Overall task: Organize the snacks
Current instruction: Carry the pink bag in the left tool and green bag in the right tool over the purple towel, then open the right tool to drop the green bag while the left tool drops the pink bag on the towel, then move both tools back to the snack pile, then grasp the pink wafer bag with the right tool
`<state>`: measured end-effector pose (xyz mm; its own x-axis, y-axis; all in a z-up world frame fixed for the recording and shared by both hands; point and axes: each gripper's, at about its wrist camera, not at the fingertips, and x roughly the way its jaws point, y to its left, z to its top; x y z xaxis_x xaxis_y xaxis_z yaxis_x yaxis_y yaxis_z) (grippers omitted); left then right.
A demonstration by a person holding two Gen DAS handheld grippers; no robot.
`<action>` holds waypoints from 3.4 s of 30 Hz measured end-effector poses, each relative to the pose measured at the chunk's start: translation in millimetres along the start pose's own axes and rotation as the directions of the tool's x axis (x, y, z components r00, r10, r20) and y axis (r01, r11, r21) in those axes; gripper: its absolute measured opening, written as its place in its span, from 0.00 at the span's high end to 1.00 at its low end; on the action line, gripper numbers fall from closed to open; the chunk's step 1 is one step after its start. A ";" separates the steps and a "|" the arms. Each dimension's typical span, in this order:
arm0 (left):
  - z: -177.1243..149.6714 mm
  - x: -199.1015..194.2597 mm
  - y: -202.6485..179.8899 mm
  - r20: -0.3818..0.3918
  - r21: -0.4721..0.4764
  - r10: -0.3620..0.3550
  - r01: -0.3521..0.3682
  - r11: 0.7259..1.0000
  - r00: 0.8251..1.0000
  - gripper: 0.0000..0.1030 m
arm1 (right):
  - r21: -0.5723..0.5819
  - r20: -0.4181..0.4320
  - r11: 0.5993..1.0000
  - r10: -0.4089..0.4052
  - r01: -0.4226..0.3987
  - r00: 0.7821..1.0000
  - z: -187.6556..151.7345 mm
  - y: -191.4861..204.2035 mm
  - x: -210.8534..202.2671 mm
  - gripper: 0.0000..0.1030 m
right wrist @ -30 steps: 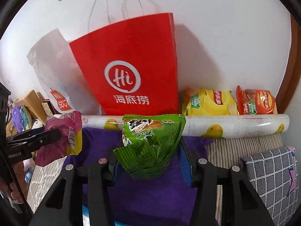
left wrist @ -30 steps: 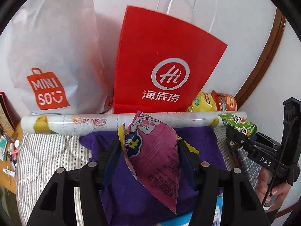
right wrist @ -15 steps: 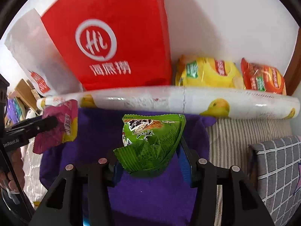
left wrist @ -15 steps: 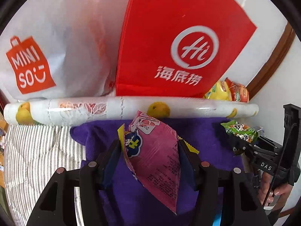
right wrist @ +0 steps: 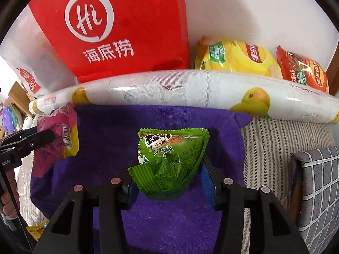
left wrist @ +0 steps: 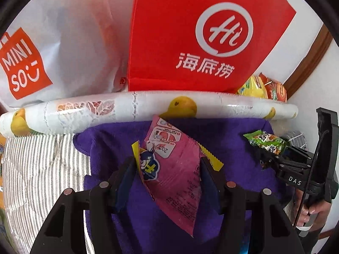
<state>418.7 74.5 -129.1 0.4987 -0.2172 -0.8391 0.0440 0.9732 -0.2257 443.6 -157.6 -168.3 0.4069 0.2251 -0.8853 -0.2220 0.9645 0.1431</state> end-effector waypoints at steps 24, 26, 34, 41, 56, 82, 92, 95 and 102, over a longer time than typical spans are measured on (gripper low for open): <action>-0.1 9.5 -6.1 -0.094 0.010 -0.024 0.025 1.000 0.995 0.38 | -0.031 -0.057 0.999 -0.044 0.043 0.997 3.2 10.4 33.0 0.43; 1.5 4.4 -5.2 -0.088 0.008 -0.038 0.039 0.999 0.995 0.28 | -0.027 -0.050 0.998 -0.057 0.056 0.997 2.8 11.8 24.1 0.35; 5.2 -27.2 -1.2 -0.021 -0.004 -0.038 0.038 0.999 0.999 0.26 | -0.043 0.121 0.994 -0.096 0.102 0.988 6.0 31.5 -29.6 0.32; 4.6 -56.5 -12.0 0.051 0.014 -0.027 0.026 1.000 0.998 0.26 | -0.014 0.165 0.986 -0.164 0.168 0.973 -14.1 33.7 -81.5 0.32; -58.2 -149.2 -22.3 0.168 0.043 0.009 -0.017 0.999 0.986 0.26 | 0.009 0.253 0.988 -0.149 0.151 0.956 -103.7 64.3 -171.5 0.27; -202.0 -177.3 18.6 0.099 -0.021 0.003 -0.001 1.000 0.995 0.26 | 0.149 -0.008 0.983 0.111 -0.109 0.994 -276.4 85.2 -154.4 0.26; -221.2 -171.3 36.6 0.079 -0.040 -0.006 0.009 0.999 0.997 0.26 | 0.159 -0.073 0.986 0.062 -0.050 0.995 -282.5 92.6 -130.9 0.25; -226.4 -167.3 40.9 0.065 -0.049 -0.008 0.012 0.999 0.998 0.26 | 0.151 -0.091 0.988 0.046 -0.032 0.995 -280.8 96.8 -119.5 0.25; -244.2 -161.1 47.0 0.039 -0.042 -0.006 0.007 0.999 0.999 0.26 | 0.164 -0.083 0.985 0.065 -0.051 0.994 -280.9 90.3 -112.2 0.43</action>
<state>129.1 136.8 -125.4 0.5316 -0.2197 -0.8180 0.0109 0.9675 -0.2527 129.0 -134.5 -180.3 0.3169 0.2750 -0.9077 -0.0941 0.9614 0.2584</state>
